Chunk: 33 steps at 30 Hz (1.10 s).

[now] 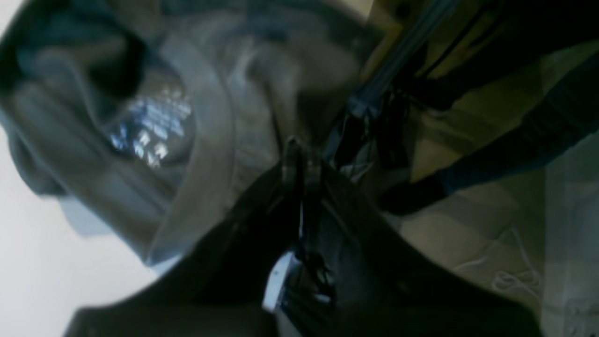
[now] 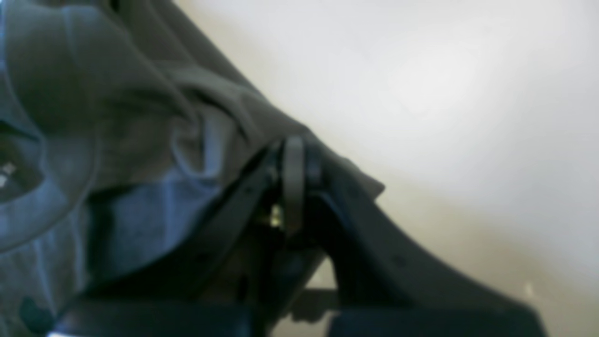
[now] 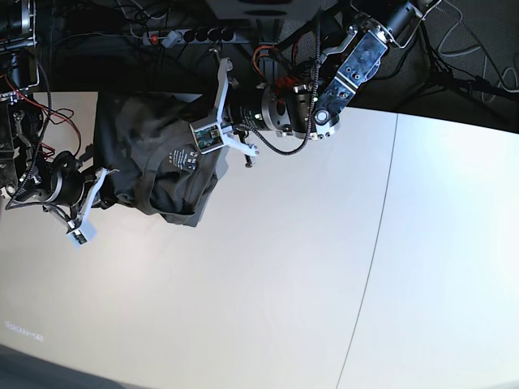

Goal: Fold the T-shirt properly

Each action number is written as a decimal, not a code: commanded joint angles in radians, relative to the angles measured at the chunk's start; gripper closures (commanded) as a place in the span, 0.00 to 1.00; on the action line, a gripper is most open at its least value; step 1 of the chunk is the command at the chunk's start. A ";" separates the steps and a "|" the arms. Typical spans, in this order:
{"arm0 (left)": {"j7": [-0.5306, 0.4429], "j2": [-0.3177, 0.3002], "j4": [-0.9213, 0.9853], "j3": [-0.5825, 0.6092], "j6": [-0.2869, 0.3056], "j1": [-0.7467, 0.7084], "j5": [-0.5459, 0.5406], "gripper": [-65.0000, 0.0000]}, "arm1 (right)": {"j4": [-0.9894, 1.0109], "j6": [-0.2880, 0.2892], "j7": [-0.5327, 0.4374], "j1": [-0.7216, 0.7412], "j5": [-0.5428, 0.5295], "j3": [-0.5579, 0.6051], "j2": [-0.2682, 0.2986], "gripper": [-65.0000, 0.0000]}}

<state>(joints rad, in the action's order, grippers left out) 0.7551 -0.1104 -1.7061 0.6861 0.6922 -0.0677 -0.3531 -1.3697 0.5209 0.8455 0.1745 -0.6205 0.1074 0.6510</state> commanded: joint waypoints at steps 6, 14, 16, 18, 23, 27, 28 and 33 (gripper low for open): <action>-0.041 0.002 0.082 -0.001 0.006 0.076 0.061 1.00 | -0.014 0.052 0.032 0.016 -0.013 -0.011 0.023 1.00; -0.101 -0.100 0.227 -0.001 0.006 0.220 0.068 1.00 | -0.014 0.055 0.083 0.013 -0.069 -0.014 0.031 1.00; -0.111 -0.109 0.270 -0.001 0.006 0.254 0.085 1.00 | -0.014 0.055 0.094 0.013 -0.074 -0.014 0.031 1.00; -0.122 -0.108 0.310 -0.001 0.006 0.286 0.093 1.00 | -0.014 0.055 0.121 0.013 -0.100 -0.014 0.031 1.00; -0.146 -0.108 0.341 -0.001 0.006 0.345 0.104 1.00 | -0.014 0.056 0.166 0.004 -0.140 -0.014 0.031 1.00; -0.146 -0.108 0.341 -0.001 0.006 0.379 0.108 1.00 | -0.021 0.056 0.175 -0.042 -0.162 -0.014 0.028 1.00; -0.145 -0.108 0.341 -0.001 0.006 0.385 0.108 1.00 | -0.024 0.056 0.176 -0.058 -0.161 -0.016 0.028 1.00; -0.145 -0.108 0.341 -0.001 0.006 0.392 0.107 1.00 | -0.080 0.056 0.175 -0.155 -0.163 -0.063 0.027 1.00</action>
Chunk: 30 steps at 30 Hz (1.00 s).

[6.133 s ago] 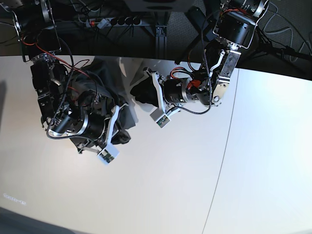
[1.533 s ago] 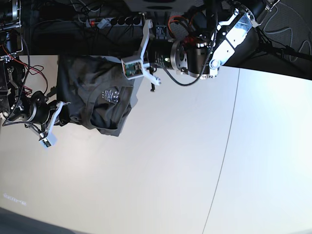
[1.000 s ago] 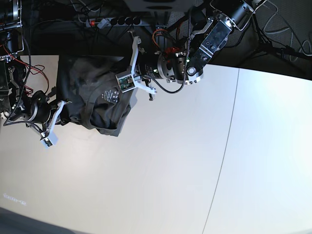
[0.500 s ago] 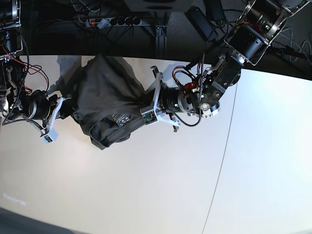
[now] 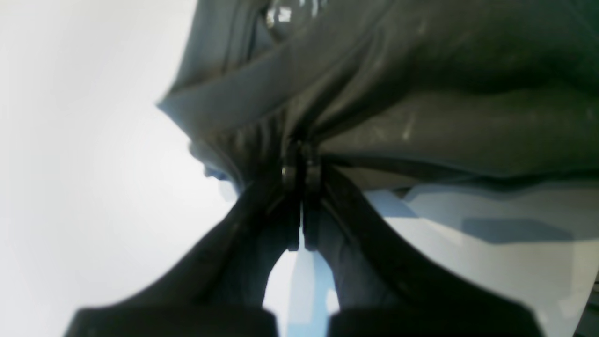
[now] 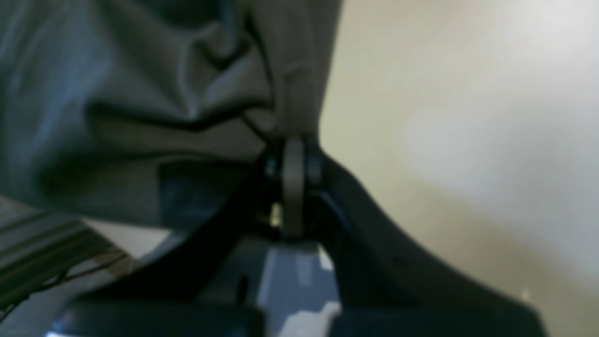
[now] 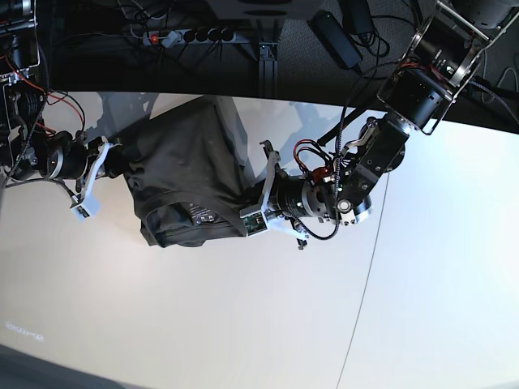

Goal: Fold the T-shirt properly

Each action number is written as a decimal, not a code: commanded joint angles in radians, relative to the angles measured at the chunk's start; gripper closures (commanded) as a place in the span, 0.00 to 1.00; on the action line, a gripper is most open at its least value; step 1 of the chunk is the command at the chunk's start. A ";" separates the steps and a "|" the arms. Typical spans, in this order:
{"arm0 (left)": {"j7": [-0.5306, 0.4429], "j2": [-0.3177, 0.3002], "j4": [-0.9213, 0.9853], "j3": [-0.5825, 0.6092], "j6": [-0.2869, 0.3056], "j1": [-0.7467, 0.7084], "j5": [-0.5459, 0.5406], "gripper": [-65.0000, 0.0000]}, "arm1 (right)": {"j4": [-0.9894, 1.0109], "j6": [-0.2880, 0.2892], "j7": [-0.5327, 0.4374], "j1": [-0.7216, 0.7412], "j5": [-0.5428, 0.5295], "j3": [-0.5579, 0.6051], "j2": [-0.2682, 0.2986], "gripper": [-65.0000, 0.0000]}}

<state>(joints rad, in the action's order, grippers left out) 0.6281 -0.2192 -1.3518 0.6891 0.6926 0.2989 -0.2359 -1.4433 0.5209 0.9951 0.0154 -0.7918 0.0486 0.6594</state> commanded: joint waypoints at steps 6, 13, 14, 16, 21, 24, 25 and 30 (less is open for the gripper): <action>-0.019 0.001 -0.013 -0.004 0.006 0.026 -0.011 1.00 | -0.124 0.056 0.026 -0.128 0.009 -0.106 -0.005 1.00; -0.019 0.003 -0.013 -0.004 0.006 0.033 -0.019 1.00 | -0.171 0.056 0.024 -0.191 0.006 -0.206 -0.097 1.00; -0.018 0.002 -0.013 -0.004 0.006 0.037 -0.017 1.00 | -0.171 0.056 0.023 -0.191 0.006 -0.208 -0.098 1.00; -0.018 0.002 -0.013 -0.004 0.006 0.043 -0.018 1.00 | -0.172 0.056 0.023 -0.190 0.005 -0.211 -0.097 1.00; 0.002 0.002 -0.027 -0.027 0.005 0.053 -0.019 1.00 | -0.172 0.056 0.023 -0.191 0.005 -0.238 -0.097 1.00; 0.034 0.002 -0.066 -0.089 -0.029 0.052 -0.055 1.00 | -0.172 0.056 0.019 -0.191 0.005 -0.295 -0.097 1.00; 0.058 0.002 -0.089 -0.119 -0.029 0.050 -0.081 1.00 | -0.172 0.056 0.019 -0.191 0.005 -0.323 -0.097 1.00; 0.236 -0.004 -0.273 -0.273 -0.031 -0.001 -0.193 1.00 | -0.172 0.056 0.050 -0.194 -0.040 -0.500 -0.097 1.00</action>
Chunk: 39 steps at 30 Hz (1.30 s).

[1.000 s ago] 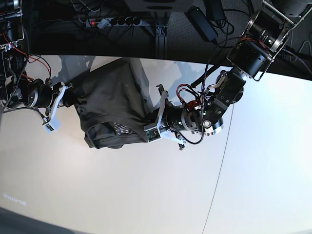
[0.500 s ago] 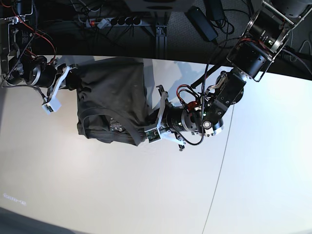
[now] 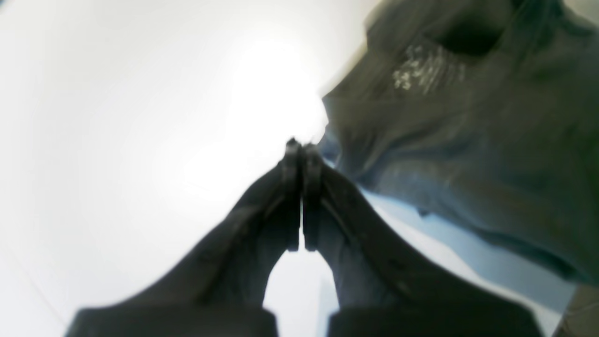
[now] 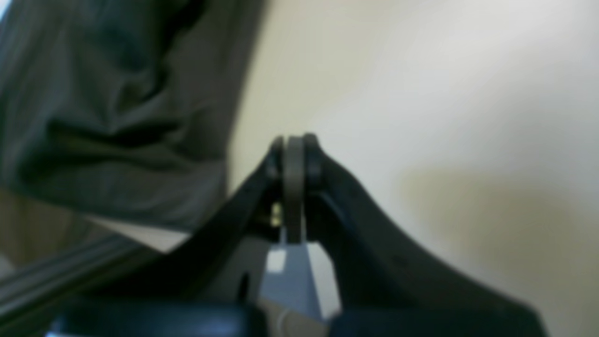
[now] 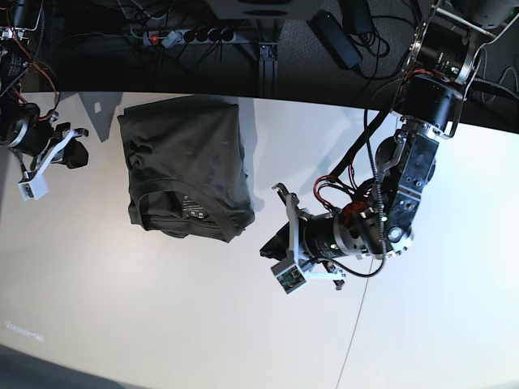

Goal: Fold the T-shirt properly

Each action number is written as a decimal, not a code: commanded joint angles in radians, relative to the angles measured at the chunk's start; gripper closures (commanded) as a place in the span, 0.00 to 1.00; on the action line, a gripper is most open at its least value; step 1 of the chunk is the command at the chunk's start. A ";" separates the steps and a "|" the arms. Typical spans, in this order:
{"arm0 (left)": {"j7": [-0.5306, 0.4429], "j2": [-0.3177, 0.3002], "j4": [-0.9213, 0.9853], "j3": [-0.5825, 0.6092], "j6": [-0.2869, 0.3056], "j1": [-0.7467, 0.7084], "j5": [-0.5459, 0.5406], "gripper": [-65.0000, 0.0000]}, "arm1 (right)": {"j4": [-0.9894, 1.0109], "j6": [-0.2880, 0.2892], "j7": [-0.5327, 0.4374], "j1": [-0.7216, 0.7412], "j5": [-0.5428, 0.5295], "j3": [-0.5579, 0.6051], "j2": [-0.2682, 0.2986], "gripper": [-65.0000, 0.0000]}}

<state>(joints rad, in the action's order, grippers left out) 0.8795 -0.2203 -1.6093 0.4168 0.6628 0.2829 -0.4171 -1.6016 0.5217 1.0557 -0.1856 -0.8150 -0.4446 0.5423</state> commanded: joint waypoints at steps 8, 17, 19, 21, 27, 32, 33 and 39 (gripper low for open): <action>-0.003 -0.139 -0.286 -0.114 -0.001 -0.259 -0.072 1.00 | -0.013 0.062 0.064 -0.121 -0.113 -0.256 0.023 1.00; 0.002 -0.214 -0.432 -0.350 -0.001 -0.645 -0.077 1.00 | -0.013 0.061 0.067 -0.388 -0.113 -0.385 0.022 1.00; 0.002 -0.214 -0.441 -0.394 -0.001 -0.718 -0.087 1.00 | -0.013 0.061 0.066 -0.445 -0.113 -0.385 0.019 1.00; 0.000 -0.212 -0.441 -0.423 -0.001 -0.794 -0.095 1.00 | -0.013 0.062 0.066 -0.501 -0.113 -0.385 0.005 1.00; -0.125 -0.203 -0.362 -0.435 -0.001 -0.966 0.005 1.00 | 0.002 0.061 0.036 -0.594 -0.106 -0.382 -0.094 1.00; -0.208 -0.150 -0.061 -0.435 -0.008 -0.947 0.086 1.00 | 0.200 0.058 -0.066 -0.590 -0.025 -0.332 -0.142 1.00; -0.256 -0.145 0.024 -0.435 -0.013 -0.933 0.097 1.00 | 0.260 0.057 -0.099 -0.587 -0.009 -0.307 -0.141 1.00; -0.631 -0.134 0.607 -0.428 -0.024 -0.772 0.154 1.00 | 0.627 0.039 -0.267 -0.468 0.142 -0.133 -0.142 1.00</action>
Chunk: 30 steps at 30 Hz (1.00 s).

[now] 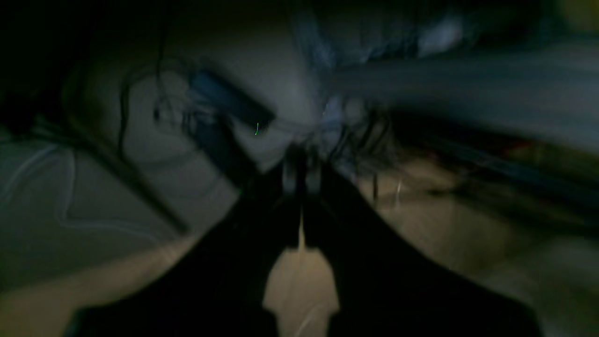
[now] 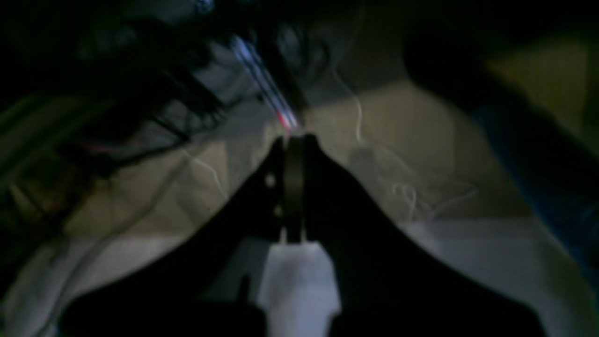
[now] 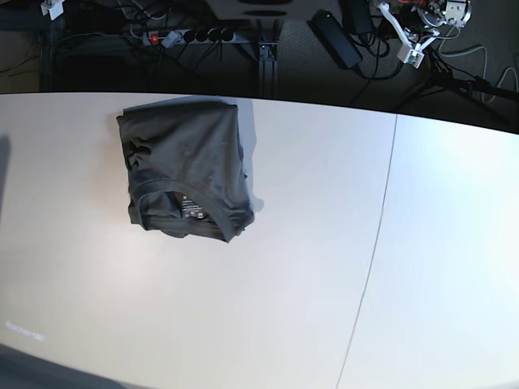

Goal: Fold the T-shirt properly

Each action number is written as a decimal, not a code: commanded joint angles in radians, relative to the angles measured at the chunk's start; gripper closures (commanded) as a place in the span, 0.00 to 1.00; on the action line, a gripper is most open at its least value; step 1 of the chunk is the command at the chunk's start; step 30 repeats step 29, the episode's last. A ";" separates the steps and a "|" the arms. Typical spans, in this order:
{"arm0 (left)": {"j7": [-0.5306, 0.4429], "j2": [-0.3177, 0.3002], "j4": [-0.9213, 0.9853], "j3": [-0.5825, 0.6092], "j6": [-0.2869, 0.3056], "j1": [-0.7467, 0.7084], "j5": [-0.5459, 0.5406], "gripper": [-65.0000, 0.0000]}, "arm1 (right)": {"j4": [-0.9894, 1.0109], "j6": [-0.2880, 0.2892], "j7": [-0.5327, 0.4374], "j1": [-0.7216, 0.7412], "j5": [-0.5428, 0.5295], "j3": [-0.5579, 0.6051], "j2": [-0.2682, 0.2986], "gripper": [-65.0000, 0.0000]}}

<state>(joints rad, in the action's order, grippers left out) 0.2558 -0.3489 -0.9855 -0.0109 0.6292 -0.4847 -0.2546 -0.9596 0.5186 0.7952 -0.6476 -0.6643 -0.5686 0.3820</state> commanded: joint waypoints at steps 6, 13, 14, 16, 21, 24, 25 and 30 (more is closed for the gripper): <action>0.042 0.056 0.464 -0.001 -0.060 0.280 -0.010 1.00 | 0.300 0.016 -0.043 0.296 0.097 0.096 -0.002 1.00; 0.070 0.123 0.696 0.053 -0.178 0.492 0.073 1.00 | 0.447 -0.140 -0.035 0.578 0.311 0.132 -0.124 1.00; 0.070 0.132 0.700 0.079 -0.200 0.506 0.073 1.00 | 0.449 -0.156 -0.033 0.597 0.336 0.132 -0.140 1.00; 0.066 0.146 0.700 0.138 -0.245 0.522 0.072 1.00 | 0.449 -0.172 -0.032 0.624 0.372 0.132 -0.164 1.00; 0.055 0.164 0.698 0.285 -0.259 0.529 0.046 1.00 | 0.445 -0.178 -0.028 0.630 0.377 0.132 -0.187 1.00; 0.055 0.163 0.698 0.349 -0.259 0.528 0.045 1.00 | 0.445 -0.175 -0.007 0.630 0.365 0.132 -0.192 1.00; 0.054 0.164 0.698 0.362 -0.259 0.528 0.045 1.00 | 0.445 -0.175 -0.005 0.629 0.356 0.132 -0.192 1.00; 0.007 0.166 0.697 0.368 -0.259 0.523 0.046 1.00 | 0.443 -0.176 -0.013 0.628 0.251 0.132 -0.191 1.00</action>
